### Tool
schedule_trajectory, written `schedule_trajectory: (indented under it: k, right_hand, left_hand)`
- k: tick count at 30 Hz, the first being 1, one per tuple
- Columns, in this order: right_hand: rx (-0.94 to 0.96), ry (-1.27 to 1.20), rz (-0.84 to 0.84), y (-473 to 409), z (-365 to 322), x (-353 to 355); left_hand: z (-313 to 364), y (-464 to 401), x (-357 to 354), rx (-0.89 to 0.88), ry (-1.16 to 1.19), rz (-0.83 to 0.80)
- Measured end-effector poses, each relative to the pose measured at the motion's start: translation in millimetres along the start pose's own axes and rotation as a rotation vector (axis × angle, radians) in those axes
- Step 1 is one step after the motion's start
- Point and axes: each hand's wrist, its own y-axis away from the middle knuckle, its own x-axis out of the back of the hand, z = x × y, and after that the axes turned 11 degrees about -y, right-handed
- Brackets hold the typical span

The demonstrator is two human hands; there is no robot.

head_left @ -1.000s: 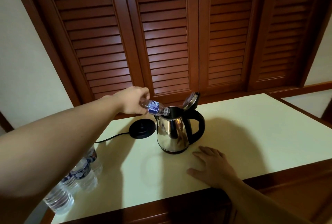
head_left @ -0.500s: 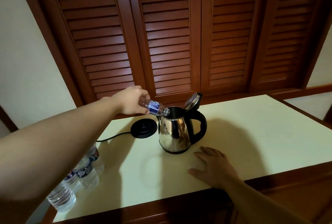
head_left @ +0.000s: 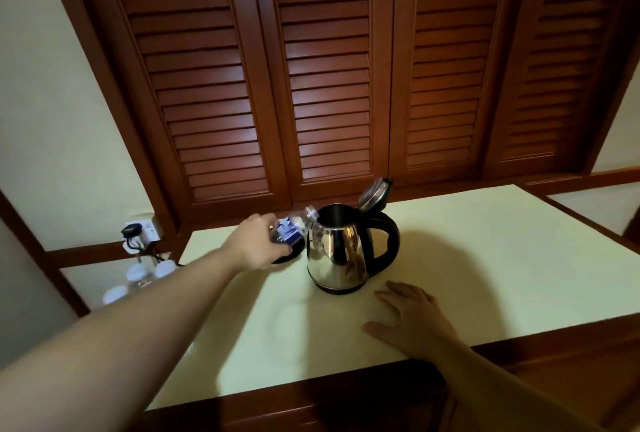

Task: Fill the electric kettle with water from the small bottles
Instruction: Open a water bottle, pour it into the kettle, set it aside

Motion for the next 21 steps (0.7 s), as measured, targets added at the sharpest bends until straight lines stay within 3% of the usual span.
schedule_trajectory:
  k: [5, 16, 18, 21]
  right_hand:
    - [-0.015, -0.036, -0.009, -5, -3, 4]
    - [0.066, 0.028, -0.122, -12, -44, 12]
    - [0.110, -0.052, -0.090, -9, -49, 15]
    - [0.159, -0.330, 0.086, -7, -61, 29]
  left_hand:
    - [-4, 46, -31, 0.091, 0.139, 0.006]
    - [2, 85, -52, -0.029, 0.203, -0.056]
    - [4, 88, -56, -0.027, 0.234, -0.059]
    - [8, 91, -62, -0.041, 0.229, -0.052]
